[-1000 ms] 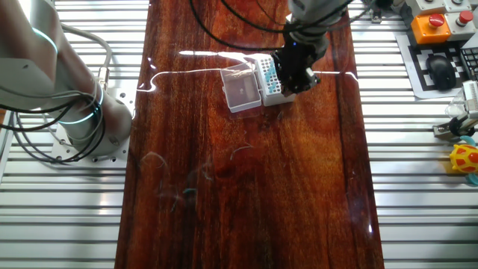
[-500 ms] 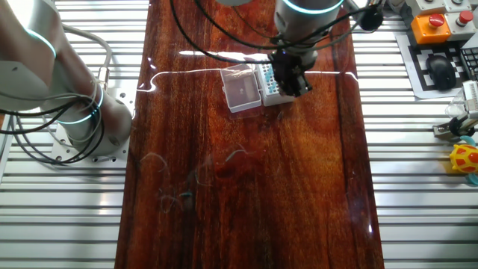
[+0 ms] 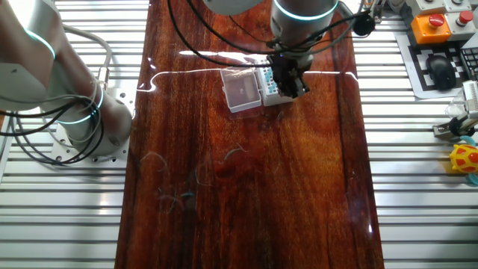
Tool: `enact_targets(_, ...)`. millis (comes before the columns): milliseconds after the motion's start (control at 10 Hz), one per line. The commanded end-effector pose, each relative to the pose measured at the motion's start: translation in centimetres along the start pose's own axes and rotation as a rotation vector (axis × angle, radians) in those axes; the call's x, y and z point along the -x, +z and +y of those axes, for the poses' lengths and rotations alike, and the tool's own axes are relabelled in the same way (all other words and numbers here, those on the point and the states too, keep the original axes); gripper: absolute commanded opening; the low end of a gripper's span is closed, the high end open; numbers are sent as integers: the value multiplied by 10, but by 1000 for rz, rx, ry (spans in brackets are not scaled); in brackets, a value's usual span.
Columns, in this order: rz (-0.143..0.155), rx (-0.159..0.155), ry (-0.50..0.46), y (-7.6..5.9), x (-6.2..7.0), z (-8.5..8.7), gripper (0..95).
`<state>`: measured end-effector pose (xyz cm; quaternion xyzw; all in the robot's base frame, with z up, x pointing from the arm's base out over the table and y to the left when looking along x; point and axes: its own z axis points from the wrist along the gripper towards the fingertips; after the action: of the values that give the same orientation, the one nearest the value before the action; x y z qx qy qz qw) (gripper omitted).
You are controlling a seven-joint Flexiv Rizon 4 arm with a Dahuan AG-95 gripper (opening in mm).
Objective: Insert a medium pipette tip into the holder for medium pipette tips
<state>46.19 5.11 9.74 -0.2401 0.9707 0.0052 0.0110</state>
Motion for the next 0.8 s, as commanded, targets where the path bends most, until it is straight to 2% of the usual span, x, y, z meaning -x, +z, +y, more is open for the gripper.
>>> enact_targets(100,-2,-4,3,4,0,1,0)
enact_targets(400,-6,-4,5,6,4,3,0)
enact_targets(800,-2,-4,8,2,15,5,0)
